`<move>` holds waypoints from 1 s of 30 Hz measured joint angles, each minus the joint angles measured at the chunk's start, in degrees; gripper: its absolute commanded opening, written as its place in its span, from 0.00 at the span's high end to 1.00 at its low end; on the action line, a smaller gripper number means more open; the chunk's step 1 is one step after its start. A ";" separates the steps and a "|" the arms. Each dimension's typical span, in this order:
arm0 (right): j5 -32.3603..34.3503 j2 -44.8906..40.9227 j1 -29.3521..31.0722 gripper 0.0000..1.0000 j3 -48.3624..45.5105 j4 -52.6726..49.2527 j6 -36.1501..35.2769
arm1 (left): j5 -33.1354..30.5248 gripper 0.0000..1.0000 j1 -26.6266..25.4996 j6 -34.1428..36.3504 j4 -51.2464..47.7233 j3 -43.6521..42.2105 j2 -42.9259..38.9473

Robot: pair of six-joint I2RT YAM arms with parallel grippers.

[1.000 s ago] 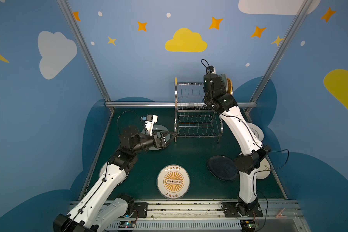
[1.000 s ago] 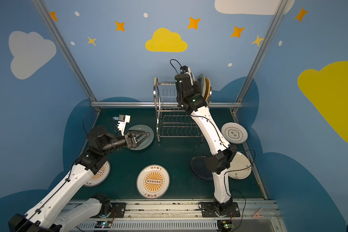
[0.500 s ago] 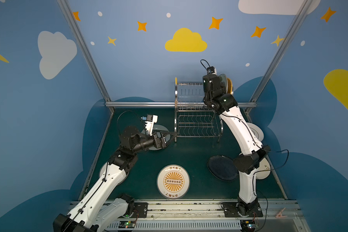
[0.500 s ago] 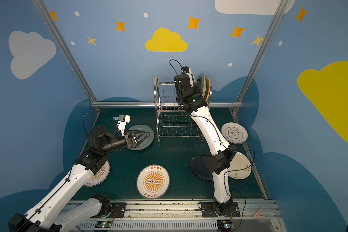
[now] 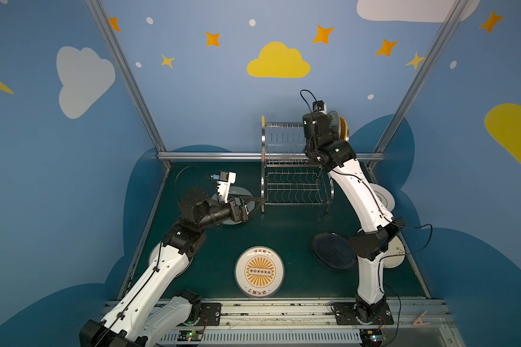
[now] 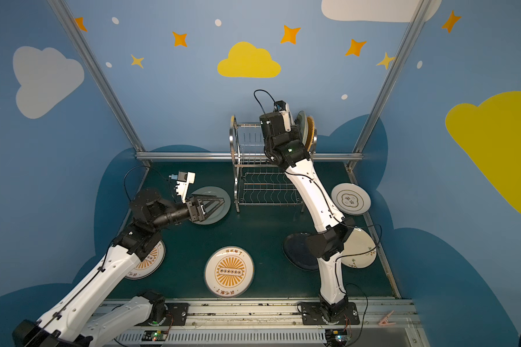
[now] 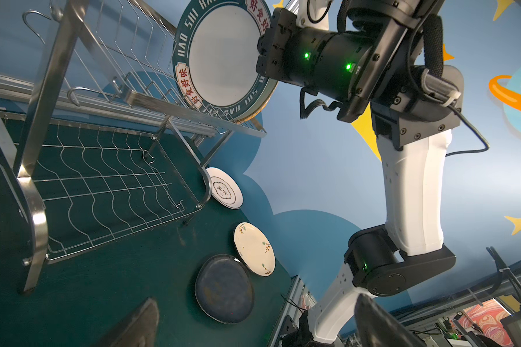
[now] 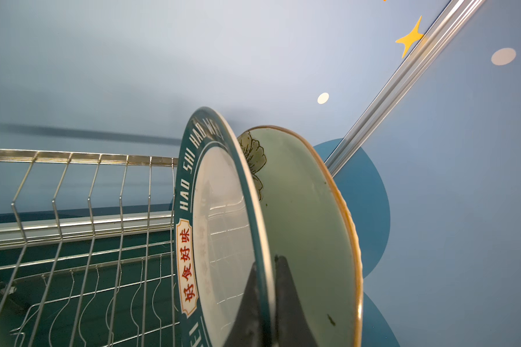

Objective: Load the plates into the dish rack
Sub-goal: 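Lower the green-rimmed plate into the rack slot beside the sunflower plate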

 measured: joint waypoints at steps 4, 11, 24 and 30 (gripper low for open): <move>-1.01 -0.09 -0.70 1.00 0.37 -0.94 1.07 | 0.00 0.00 0.02 0.22 0.00 0.00 0.00; -2.23 -0.33 -1.09 0.98 0.39 -1.40 1.88 | -0.02 0.00 0.00 0.35 0.00 0.00 0.00; -4.31 -0.42 -1.11 0.84 0.31 -5.92 1.46 | -0.02 0.00 0.00 0.35 0.00 0.00 0.02; -5.31 -0.42 -1.16 0.80 0.31 -7.23 1.22 | -0.02 0.00 0.02 0.37 0.00 0.00 0.02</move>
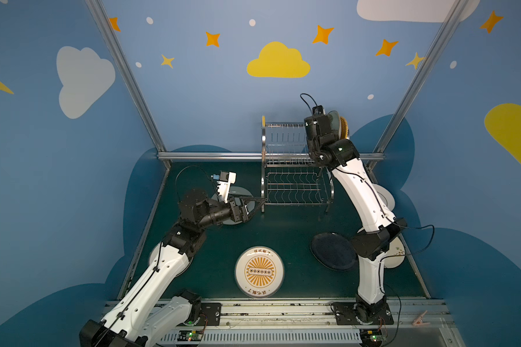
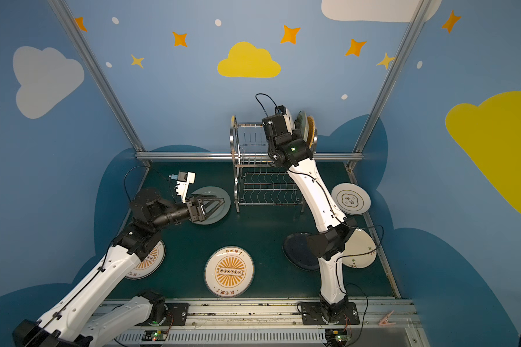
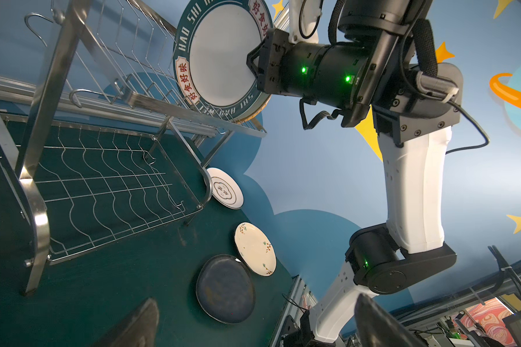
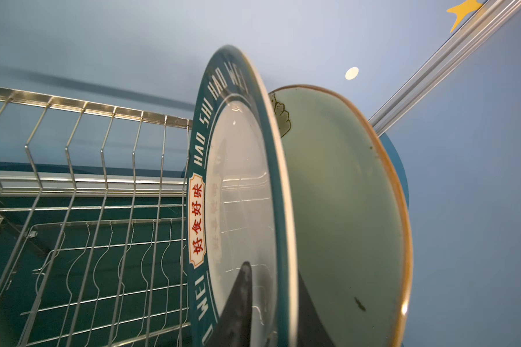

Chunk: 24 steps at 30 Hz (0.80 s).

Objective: Load the plates into the dish rack
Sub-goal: 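Lower the green-rimmed plate into the rack slot beside the sunflower plate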

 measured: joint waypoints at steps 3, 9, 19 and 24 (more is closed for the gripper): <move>-0.24 0.00 0.00 0.78 -0.02 -0.22 -0.22 | 0.00 0.00 0.00 0.00 -0.02 0.00 0.00; -0.90 0.00 -0.26 0.71 -0.02 -0.42 -0.31 | 0.00 0.00 -0.02 0.00 -0.02 0.00 0.04; -2.29 0.00 -0.85 0.64 -0.02 -1.22 1.16 | 0.00 0.00 -0.02 0.00 -0.04 0.00 0.04; -2.69 -0.02 -0.96 0.62 -0.02 -1.38 1.75 | 0.00 0.00 -0.02 0.02 -0.04 0.00 0.04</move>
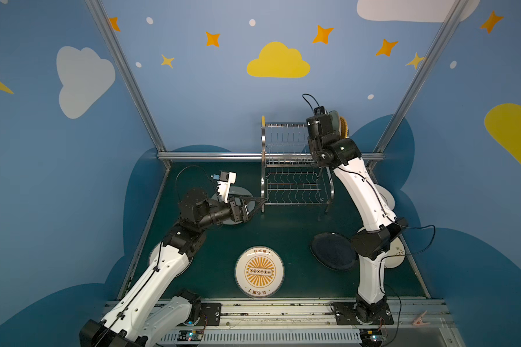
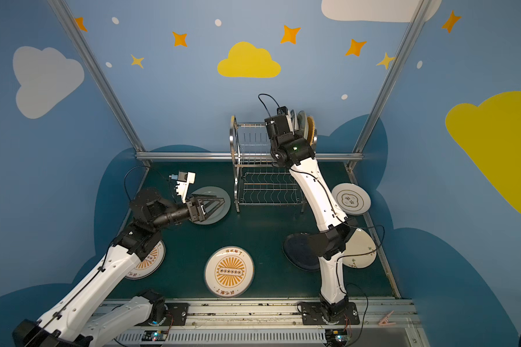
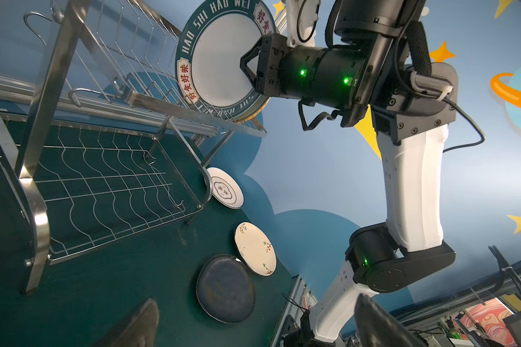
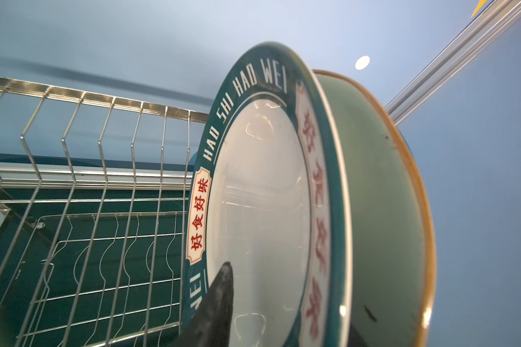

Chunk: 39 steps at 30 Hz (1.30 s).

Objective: Load the plates into the dish rack
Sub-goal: 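Lower the green-rimmed plate into the rack slot beside the sunflower plate, then open the right gripper and draw it back from the rack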

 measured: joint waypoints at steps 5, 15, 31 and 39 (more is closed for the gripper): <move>-0.74 -0.22 0.02 0.57 -0.02 -0.15 0.24 | 0.00 0.00 0.00 0.00 -0.02 0.00 0.00; -2.36 -2.25 0.24 0.37 -0.11 -0.24 0.48 | 0.00 0.00 0.02 0.15 -0.20 0.00 0.07; -3.30 -8.37 3.10 0.16 -2.91 0.87 -0.42 | -0.24 0.00 0.00 0.20 -0.42 0.00 0.33; -4.85 -23.43 8.57 0.12 -17.73 8.07 -1.25 | -0.61 0.00 0.00 0.22 -0.76 0.00 0.98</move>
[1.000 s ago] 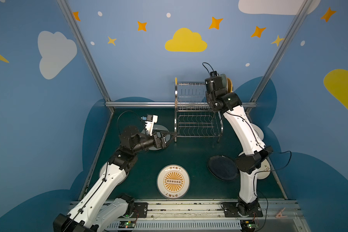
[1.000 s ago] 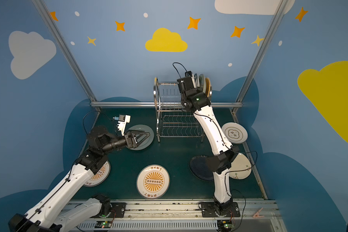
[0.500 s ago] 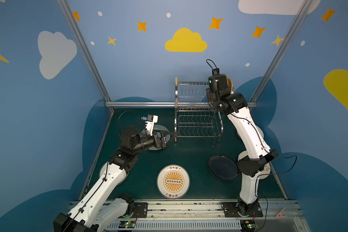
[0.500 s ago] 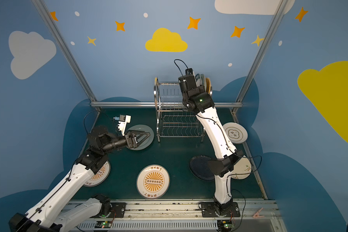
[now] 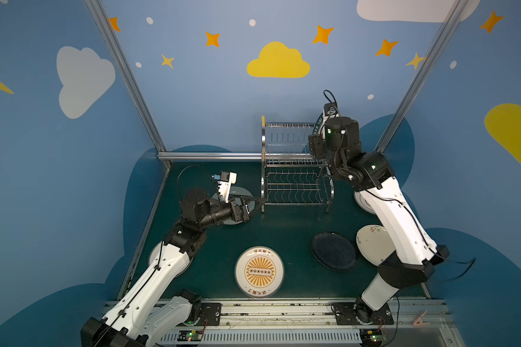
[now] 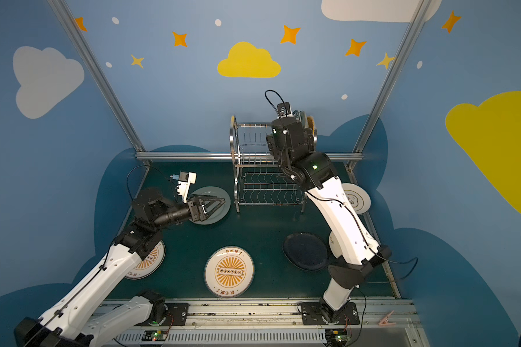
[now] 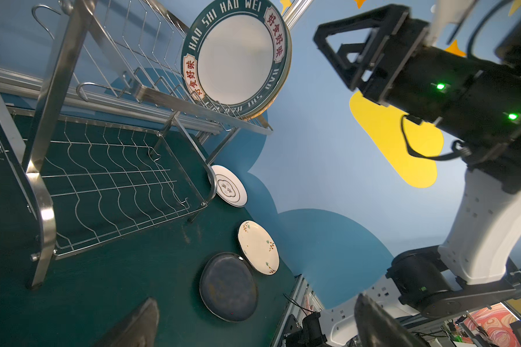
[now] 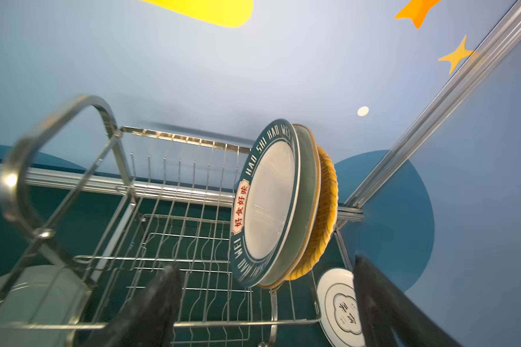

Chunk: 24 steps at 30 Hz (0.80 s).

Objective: Load the plates into the dish rack
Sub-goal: 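Open the right gripper and draw it back from the rack, then move both grippers down toward the plates on the table nearer the robot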

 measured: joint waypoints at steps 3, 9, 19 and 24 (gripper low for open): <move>-1.22 -6.67 1.49 0.11 -7.28 3.28 0.17 | -0.09 0.00 0.00 0.00 -0.20 0.02 0.66; -4.96 -19.85 3.72 0.09 -25.92 8.61 2.78 | -1.09 0.00 -0.72 0.28 -1.86 0.52 2.03; -15.43 -41.83 4.74 0.09 -62.12 16.24 11.74 | -6.95 0.00 -5.29 3.96 -7.80 2.97 3.43; -22.56 -44.46 4.74 0.09 -74.51 22.27 14.38 | -12.79 0.00 -7.26 4.24 -11.63 3.06 3.82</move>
